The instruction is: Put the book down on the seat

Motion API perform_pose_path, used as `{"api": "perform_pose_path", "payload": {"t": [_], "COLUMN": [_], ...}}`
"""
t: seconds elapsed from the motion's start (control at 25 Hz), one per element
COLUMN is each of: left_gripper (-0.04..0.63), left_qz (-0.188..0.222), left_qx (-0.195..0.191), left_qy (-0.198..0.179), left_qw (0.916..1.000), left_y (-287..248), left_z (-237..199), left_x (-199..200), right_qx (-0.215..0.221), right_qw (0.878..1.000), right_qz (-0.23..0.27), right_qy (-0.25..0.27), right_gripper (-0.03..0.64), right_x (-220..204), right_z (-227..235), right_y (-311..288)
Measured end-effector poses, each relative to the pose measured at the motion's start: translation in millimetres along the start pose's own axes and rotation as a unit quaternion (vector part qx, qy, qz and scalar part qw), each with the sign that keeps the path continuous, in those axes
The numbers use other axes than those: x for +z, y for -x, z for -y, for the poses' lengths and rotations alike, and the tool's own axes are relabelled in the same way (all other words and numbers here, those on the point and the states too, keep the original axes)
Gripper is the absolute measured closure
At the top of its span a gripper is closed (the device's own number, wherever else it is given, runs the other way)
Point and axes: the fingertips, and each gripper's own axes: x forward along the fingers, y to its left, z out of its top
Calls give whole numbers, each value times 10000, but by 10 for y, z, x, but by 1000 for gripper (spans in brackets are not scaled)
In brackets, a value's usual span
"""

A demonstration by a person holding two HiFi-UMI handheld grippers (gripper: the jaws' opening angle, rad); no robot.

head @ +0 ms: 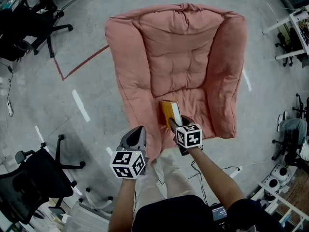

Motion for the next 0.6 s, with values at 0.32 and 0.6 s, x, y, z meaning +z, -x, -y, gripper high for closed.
{"api": "perform_pose_path", "payload": {"t": [0.32,0.6], "left_gripper": [590,590], "left_qz": [73,105], "left_qx": [32,44], "left_qy": [47,92], "left_qw": [10000,9999], "left_y": [67,114], "left_z": [-48,-52], "left_x": [7,2], "right_qx": [231,281], "right_qw": [9997,9996], "right_qz": [-100,-81], "right_qy": [-33,-5], "right_gripper": [396,390], "right_x": [30,42], "right_z": [-151,-220], "right_y": [-30,2]}}
